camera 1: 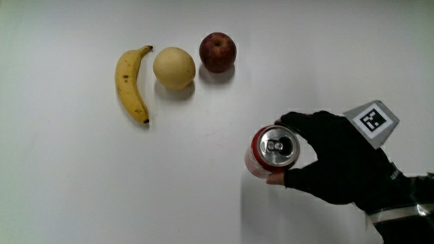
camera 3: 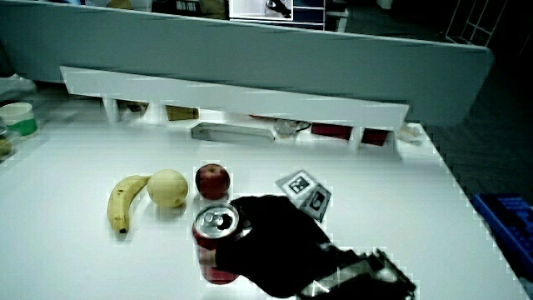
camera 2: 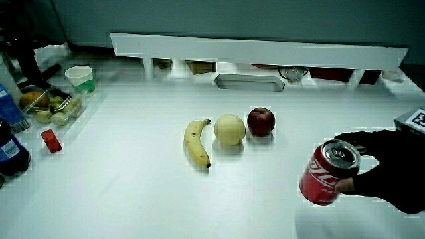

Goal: Pick cola

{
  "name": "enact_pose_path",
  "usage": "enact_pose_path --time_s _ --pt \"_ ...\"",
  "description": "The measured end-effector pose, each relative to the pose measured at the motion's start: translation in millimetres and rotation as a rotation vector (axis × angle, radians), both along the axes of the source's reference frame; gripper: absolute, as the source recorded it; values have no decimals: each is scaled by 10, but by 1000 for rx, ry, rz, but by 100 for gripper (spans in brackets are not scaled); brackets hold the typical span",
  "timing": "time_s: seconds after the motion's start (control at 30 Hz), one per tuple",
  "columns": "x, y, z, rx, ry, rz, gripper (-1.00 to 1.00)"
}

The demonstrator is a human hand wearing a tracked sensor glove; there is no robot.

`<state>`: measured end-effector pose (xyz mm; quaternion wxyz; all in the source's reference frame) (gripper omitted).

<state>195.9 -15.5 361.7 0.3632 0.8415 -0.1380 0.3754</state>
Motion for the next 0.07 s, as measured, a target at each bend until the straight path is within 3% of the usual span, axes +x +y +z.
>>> enact_pose_path --time_s 0.07 --pt "-50 -54 -8 7 -7 4 100"
